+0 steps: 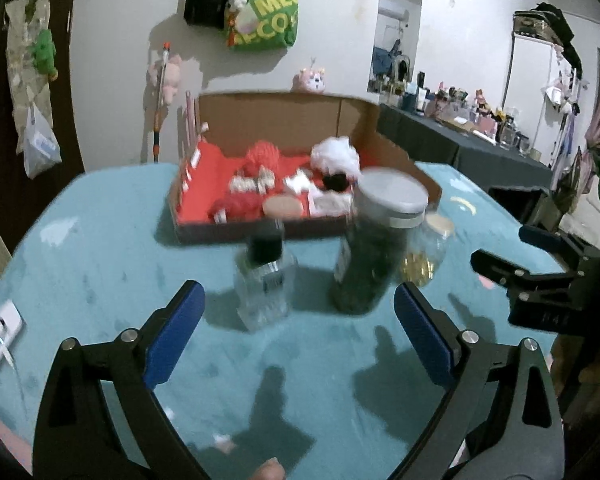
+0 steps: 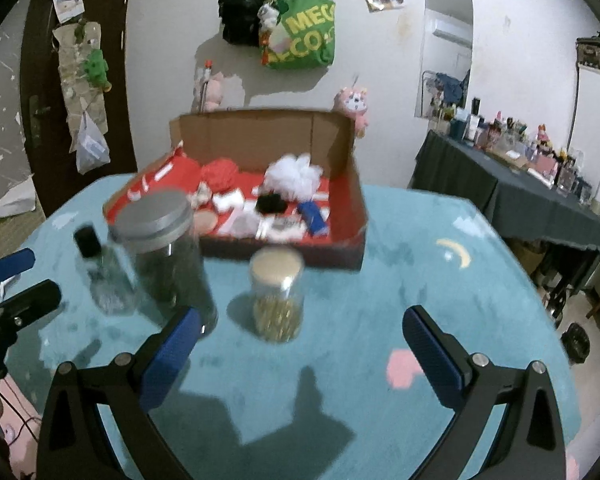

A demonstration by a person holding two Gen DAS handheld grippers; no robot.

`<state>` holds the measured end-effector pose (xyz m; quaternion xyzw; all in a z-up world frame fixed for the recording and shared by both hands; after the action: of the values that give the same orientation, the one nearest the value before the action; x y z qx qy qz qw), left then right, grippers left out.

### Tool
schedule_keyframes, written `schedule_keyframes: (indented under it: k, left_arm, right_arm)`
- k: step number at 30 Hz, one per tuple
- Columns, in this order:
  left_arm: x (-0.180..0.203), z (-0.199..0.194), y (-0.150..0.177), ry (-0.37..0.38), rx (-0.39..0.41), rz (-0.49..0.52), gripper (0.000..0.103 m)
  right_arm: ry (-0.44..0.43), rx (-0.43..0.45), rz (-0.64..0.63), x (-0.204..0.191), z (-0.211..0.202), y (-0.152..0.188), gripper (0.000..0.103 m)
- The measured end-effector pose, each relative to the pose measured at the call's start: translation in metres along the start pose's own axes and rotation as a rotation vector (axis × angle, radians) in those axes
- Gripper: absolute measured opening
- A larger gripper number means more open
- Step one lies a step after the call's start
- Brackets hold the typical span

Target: Organize soft objects

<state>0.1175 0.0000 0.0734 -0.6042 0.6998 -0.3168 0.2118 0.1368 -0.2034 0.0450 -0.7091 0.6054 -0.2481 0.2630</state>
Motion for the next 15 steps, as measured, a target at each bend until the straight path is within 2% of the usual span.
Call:
schedule_keyframes:
  k: [7, 15]
  left_arm:
    - [0.003, 0.053, 0.033, 0.003, -0.118, -0.039, 0.097]
    - [-0.010, 0.098, 0.048, -0.068, -0.217, -0.085, 0.097]
  right_arm:
    - [-0.023, -0.119, 0.007, -0.011, 0.051, 0.039, 0.103]
    - [-0.004, -0.189, 0.044, -0.004, 0.077, 0.050, 0.103]
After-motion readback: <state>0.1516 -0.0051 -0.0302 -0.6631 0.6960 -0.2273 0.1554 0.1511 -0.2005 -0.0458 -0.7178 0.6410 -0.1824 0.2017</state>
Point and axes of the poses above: each gripper's, at about its wrist camera, not at the fingertips, and z roughly the way its jaws point, x to its right, y to its underside, the point moved 8 cm from there along z, roughly the way its jaws point, and after that the axes turned 10 degrees about -x, right-handed, at the moved point
